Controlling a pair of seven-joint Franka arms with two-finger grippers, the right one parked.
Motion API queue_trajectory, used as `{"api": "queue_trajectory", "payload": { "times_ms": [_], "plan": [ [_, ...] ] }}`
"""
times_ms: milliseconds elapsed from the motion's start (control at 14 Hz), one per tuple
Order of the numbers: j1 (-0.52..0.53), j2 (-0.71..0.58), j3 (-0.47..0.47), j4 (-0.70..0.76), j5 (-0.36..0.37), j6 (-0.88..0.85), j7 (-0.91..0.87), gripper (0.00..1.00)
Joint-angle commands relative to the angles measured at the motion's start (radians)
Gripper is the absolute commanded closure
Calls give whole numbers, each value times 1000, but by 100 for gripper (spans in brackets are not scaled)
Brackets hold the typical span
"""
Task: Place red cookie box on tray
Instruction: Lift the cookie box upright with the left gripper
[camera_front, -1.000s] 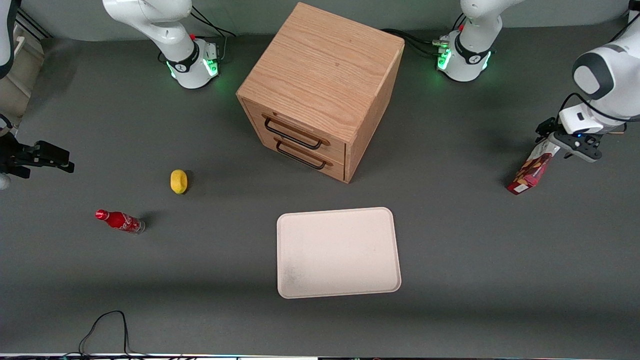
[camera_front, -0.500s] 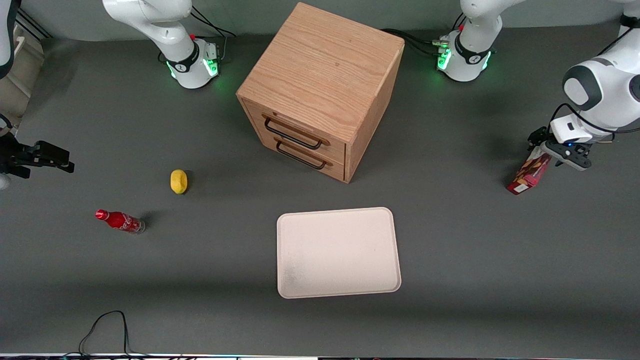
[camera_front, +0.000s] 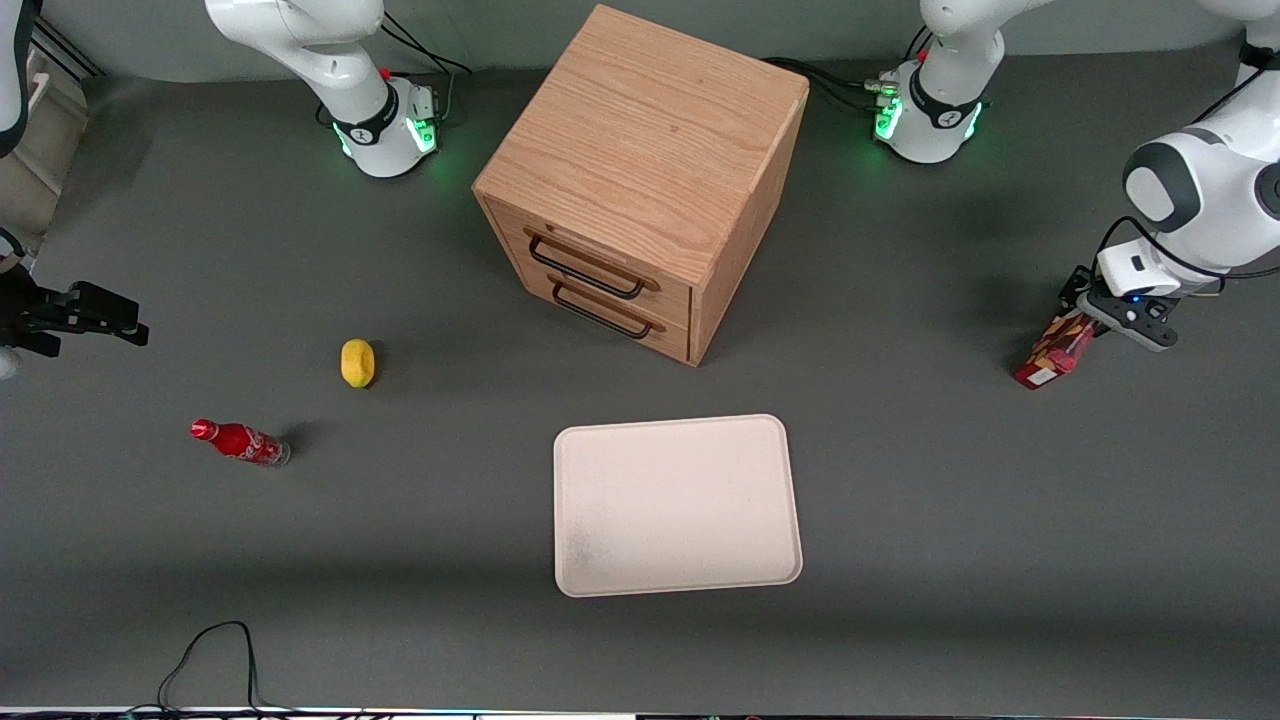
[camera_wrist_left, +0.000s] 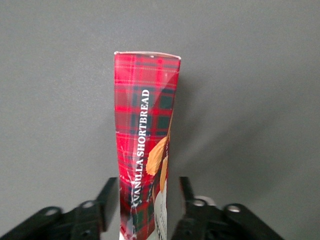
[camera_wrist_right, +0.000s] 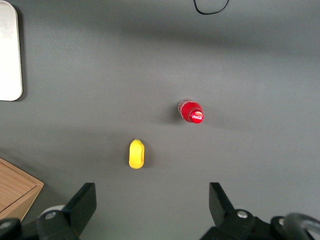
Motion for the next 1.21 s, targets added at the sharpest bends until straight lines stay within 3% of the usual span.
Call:
{"api": "queue_trajectory", "payload": {
  "times_ms": [0,357,786,1143],
  "plan": [
    [-3,2,5,11,-17,-8,10,98],
    [-3,-59,7,38,-17,-92,-19,100],
    [-5,-225,13,306,-13,-611,-58,100],
    [-9,-237,7,659,58,-986,-128,100]
  ]
}}
